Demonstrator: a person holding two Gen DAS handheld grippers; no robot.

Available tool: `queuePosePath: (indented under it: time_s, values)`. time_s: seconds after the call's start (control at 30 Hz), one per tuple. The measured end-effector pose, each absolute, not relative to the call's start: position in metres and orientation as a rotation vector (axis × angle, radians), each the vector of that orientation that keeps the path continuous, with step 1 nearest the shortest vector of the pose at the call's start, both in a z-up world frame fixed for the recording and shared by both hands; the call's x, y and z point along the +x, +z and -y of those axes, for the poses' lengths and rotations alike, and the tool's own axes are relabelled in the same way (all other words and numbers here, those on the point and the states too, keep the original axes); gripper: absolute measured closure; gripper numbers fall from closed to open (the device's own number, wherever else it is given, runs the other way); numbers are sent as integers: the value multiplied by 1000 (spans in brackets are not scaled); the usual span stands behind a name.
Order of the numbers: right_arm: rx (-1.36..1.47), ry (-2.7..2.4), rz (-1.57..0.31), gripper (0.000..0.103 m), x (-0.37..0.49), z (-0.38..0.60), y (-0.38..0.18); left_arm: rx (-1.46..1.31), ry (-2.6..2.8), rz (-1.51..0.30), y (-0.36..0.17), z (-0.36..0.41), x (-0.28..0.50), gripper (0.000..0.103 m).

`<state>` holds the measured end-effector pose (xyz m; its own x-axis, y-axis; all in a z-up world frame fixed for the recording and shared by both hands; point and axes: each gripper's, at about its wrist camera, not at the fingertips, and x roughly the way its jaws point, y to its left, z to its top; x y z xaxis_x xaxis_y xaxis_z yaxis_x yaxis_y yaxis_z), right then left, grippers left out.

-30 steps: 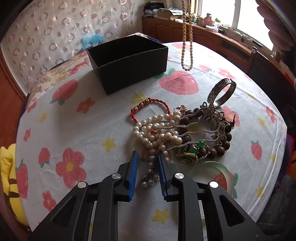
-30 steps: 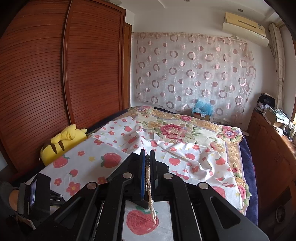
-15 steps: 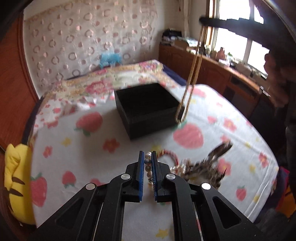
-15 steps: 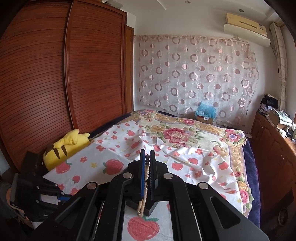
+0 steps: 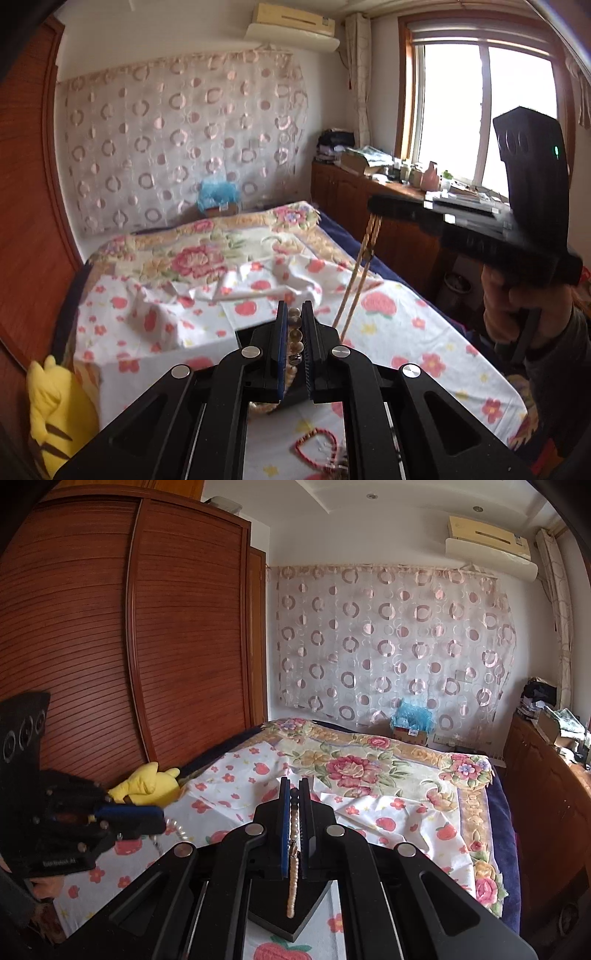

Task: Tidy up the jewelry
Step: 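Carry both necklaces over the black box and open both tools to drop them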

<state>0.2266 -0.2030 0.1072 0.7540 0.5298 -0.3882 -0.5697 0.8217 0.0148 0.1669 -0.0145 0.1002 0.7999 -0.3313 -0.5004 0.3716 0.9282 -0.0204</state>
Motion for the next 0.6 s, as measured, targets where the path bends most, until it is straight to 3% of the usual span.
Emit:
queuePosePath:
  time_s: [0.2,0.6]
  values:
    - [-115,605,-411,98,237,200,102,66,-354,-484,120,12,194,96]
    - [-136,615,-554,98,258,188,45,50,-358,-526,102,19,234,96]
